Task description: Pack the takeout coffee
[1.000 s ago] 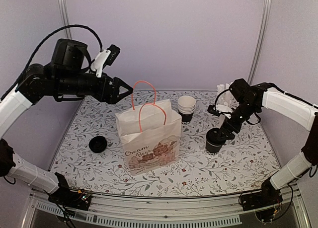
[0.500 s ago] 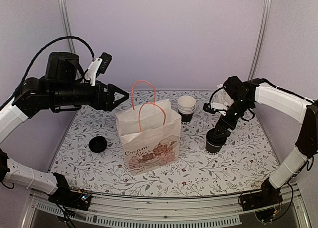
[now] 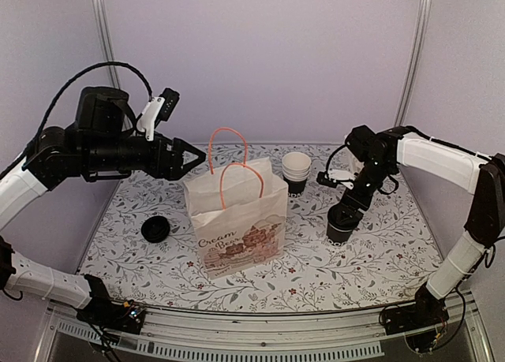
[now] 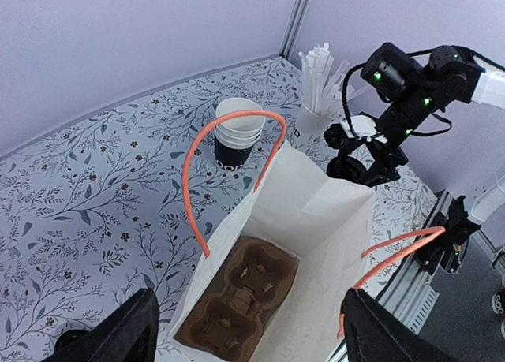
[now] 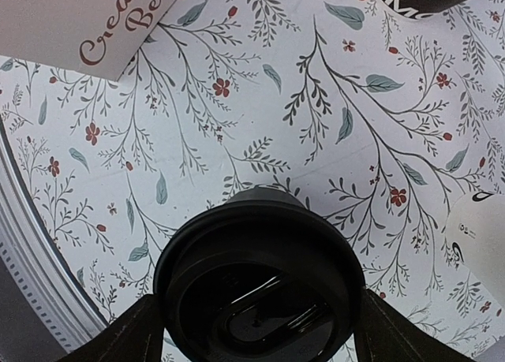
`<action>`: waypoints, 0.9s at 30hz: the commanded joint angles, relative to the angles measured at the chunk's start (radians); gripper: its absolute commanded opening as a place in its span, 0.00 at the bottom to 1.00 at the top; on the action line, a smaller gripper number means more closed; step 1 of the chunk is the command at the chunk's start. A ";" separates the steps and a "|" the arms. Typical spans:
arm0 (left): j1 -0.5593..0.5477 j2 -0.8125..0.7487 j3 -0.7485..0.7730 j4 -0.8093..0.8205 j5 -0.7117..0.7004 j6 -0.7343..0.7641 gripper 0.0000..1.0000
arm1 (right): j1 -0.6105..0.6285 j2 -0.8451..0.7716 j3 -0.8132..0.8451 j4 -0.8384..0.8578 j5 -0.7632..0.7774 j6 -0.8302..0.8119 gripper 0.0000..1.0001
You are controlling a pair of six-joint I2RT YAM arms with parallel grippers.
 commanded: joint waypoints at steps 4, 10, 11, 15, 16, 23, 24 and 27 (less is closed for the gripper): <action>-0.007 -0.021 -0.021 0.022 -0.005 -0.004 0.82 | 0.014 0.025 0.021 -0.028 0.027 0.017 0.78; -0.006 -0.028 -0.034 0.022 -0.007 -0.006 0.82 | 0.028 0.025 0.009 -0.035 0.062 0.021 0.77; -0.005 -0.030 -0.035 0.021 -0.009 -0.007 0.82 | 0.031 0.023 0.007 -0.035 0.067 0.021 0.77; -0.005 -0.029 -0.034 0.013 -0.016 -0.010 0.82 | 0.040 0.017 -0.004 -0.037 0.091 0.021 0.77; -0.005 -0.031 -0.033 0.012 -0.015 -0.010 0.82 | 0.041 0.015 -0.006 -0.038 0.095 0.019 0.77; -0.006 -0.031 -0.035 0.009 -0.018 -0.012 0.82 | 0.045 0.003 -0.020 -0.045 0.103 0.017 0.78; -0.006 -0.032 -0.036 0.010 -0.016 -0.014 0.82 | 0.044 0.003 -0.023 -0.045 0.104 0.016 0.78; -0.005 -0.033 -0.038 0.009 -0.014 -0.016 0.82 | 0.045 -0.002 -0.031 -0.038 0.116 0.019 0.78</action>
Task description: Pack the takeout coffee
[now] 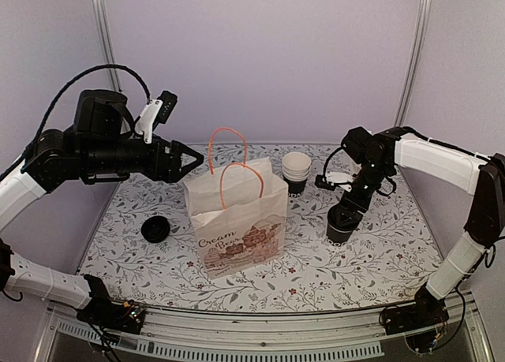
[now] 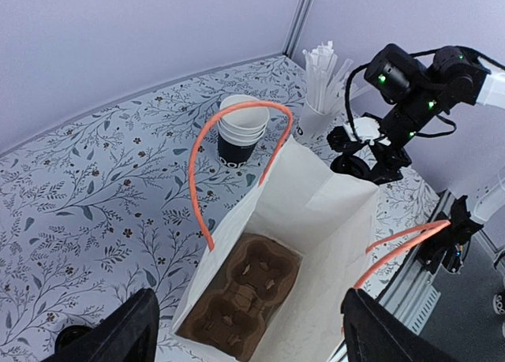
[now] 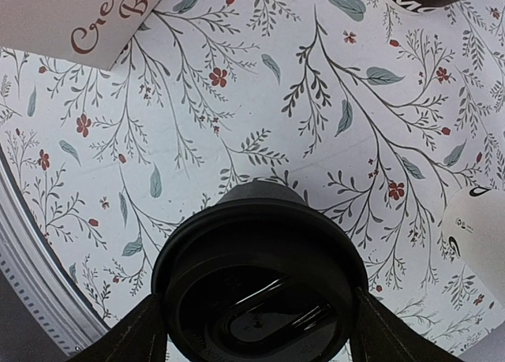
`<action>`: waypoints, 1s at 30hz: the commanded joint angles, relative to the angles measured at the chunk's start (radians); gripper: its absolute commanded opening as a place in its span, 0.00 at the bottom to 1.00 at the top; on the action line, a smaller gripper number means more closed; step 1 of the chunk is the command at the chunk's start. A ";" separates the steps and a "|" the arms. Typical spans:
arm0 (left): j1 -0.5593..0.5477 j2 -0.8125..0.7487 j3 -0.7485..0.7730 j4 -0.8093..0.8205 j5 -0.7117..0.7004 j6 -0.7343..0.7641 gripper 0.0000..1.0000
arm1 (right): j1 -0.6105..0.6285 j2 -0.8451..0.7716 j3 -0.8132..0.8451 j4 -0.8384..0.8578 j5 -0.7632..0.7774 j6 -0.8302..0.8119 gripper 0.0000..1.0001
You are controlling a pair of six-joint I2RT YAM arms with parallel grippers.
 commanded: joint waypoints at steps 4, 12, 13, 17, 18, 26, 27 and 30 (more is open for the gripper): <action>-0.006 -0.020 -0.013 0.008 -0.003 -0.016 0.82 | 0.014 -0.010 -0.044 -0.017 0.070 0.011 0.76; -0.006 -0.026 -0.013 -0.004 -0.011 -0.022 0.82 | 0.029 -0.030 -0.064 -0.015 0.083 0.008 0.79; -0.006 -0.028 -0.013 -0.004 -0.012 -0.023 0.82 | 0.031 -0.031 -0.066 -0.015 0.084 0.008 0.79; -0.005 -0.028 -0.014 -0.006 -0.010 -0.026 0.82 | 0.033 -0.033 -0.069 -0.007 0.104 0.009 0.77; -0.006 -0.028 -0.013 -0.007 -0.010 -0.026 0.82 | 0.033 -0.033 -0.067 -0.007 0.109 0.007 0.75; -0.004 -0.027 -0.007 -0.031 -0.032 -0.024 0.82 | 0.033 -0.097 0.030 -0.015 0.075 -0.008 0.67; -0.004 -0.026 -0.006 -0.034 -0.031 -0.024 0.82 | 0.033 -0.108 0.043 -0.016 0.061 -0.011 0.66; -0.004 -0.018 -0.002 -0.047 -0.023 -0.023 0.82 | 0.033 -0.136 0.068 -0.024 0.021 -0.040 0.63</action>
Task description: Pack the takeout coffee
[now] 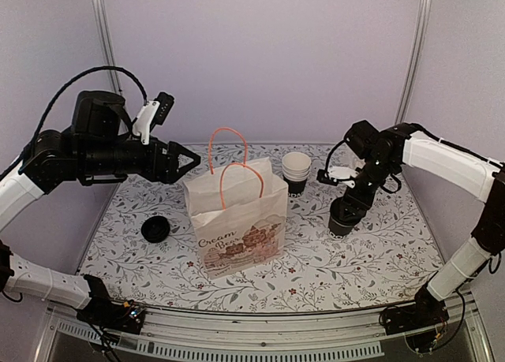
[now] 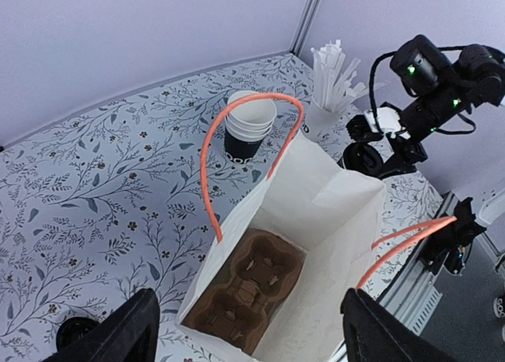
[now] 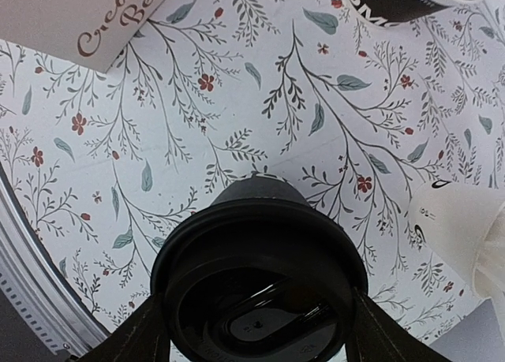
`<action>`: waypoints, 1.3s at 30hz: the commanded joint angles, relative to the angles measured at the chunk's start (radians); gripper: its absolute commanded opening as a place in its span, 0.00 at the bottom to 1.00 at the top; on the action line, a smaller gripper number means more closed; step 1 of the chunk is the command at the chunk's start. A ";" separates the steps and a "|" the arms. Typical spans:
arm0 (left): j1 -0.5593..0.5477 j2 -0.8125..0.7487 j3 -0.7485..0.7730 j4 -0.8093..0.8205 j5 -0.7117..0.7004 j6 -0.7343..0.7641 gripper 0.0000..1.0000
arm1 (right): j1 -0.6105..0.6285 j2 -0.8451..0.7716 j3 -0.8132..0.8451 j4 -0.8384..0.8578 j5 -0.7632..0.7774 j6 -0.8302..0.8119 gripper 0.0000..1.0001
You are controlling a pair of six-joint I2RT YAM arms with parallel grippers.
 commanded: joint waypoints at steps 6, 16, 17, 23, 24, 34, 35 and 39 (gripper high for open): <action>-0.002 0.019 0.007 -0.054 0.018 0.006 0.80 | 0.003 -0.111 0.165 -0.026 -0.054 -0.104 0.60; 0.069 0.150 0.082 -0.114 0.008 0.084 0.74 | 0.003 -0.127 0.406 -0.008 -0.099 -0.142 0.57; 0.092 0.165 0.087 -0.118 0.024 0.099 0.72 | 0.004 -0.128 0.432 -0.007 -0.108 -0.143 0.57; 0.188 0.220 0.085 -0.102 0.210 0.163 0.53 | 0.003 -0.147 0.586 0.004 -0.221 -0.148 0.57; 0.190 0.221 0.079 -0.092 0.238 0.171 0.50 | 0.003 -0.143 0.611 0.001 -0.242 -0.142 0.57; 0.190 0.226 0.011 -0.024 0.362 0.185 0.37 | 0.013 -0.072 0.786 -0.048 -0.451 -0.156 0.57; 0.189 0.229 0.008 -0.021 0.366 0.185 0.35 | 0.026 -0.067 0.798 -0.049 -0.453 -0.162 0.57; 0.188 0.241 0.011 -0.012 0.376 0.184 0.18 | 0.130 -0.052 0.802 -0.051 -0.408 -0.190 0.57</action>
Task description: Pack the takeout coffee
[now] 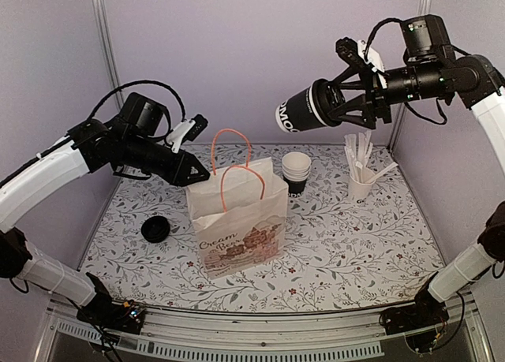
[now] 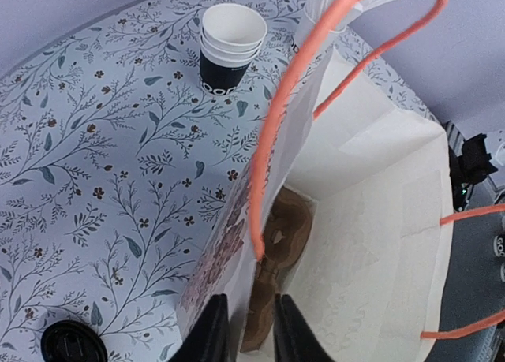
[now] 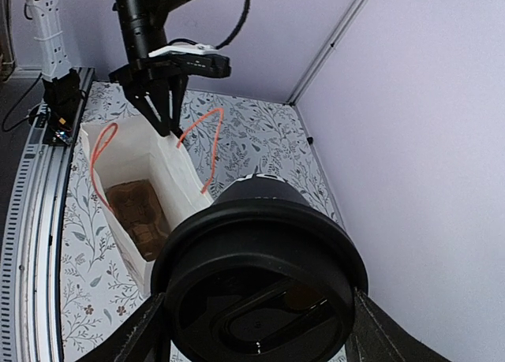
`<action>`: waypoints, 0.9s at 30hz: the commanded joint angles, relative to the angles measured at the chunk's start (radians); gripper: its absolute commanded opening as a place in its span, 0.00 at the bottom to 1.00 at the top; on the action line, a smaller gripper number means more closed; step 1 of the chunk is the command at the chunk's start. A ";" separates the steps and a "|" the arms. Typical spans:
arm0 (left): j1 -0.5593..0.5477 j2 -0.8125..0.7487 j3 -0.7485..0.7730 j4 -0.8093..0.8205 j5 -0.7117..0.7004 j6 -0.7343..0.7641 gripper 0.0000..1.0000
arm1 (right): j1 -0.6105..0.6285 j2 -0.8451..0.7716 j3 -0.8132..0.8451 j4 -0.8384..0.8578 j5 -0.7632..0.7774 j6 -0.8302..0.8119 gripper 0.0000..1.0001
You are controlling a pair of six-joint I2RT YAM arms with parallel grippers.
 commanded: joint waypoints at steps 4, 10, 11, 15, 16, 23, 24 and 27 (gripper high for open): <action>0.001 0.018 0.004 0.050 0.042 0.007 0.05 | 0.183 0.043 0.000 -0.024 0.030 -0.045 0.56; -0.010 0.026 0.019 0.058 0.072 -0.023 0.00 | 0.293 0.092 -0.011 -0.031 0.104 -0.060 0.55; -0.018 0.024 0.018 0.062 0.075 -0.028 0.00 | 0.314 0.101 -0.014 -0.031 0.127 -0.066 0.55; -0.063 0.018 0.017 0.076 0.070 -0.045 0.00 | 0.360 0.136 -0.019 -0.029 0.210 -0.076 0.53; -0.076 0.015 0.015 0.080 0.066 -0.050 0.00 | 0.362 0.146 -0.019 -0.027 0.218 -0.074 0.53; -0.154 -0.006 0.028 0.087 0.037 -0.081 0.00 | 0.374 0.204 -0.014 -0.049 0.265 -0.063 0.52; -0.163 -0.010 0.033 0.087 0.030 -0.085 0.00 | 0.377 0.207 -0.014 -0.053 0.268 -0.065 0.52; -0.188 -0.019 0.042 0.087 0.017 -0.091 0.00 | 0.389 0.223 -0.009 -0.074 0.270 -0.068 0.52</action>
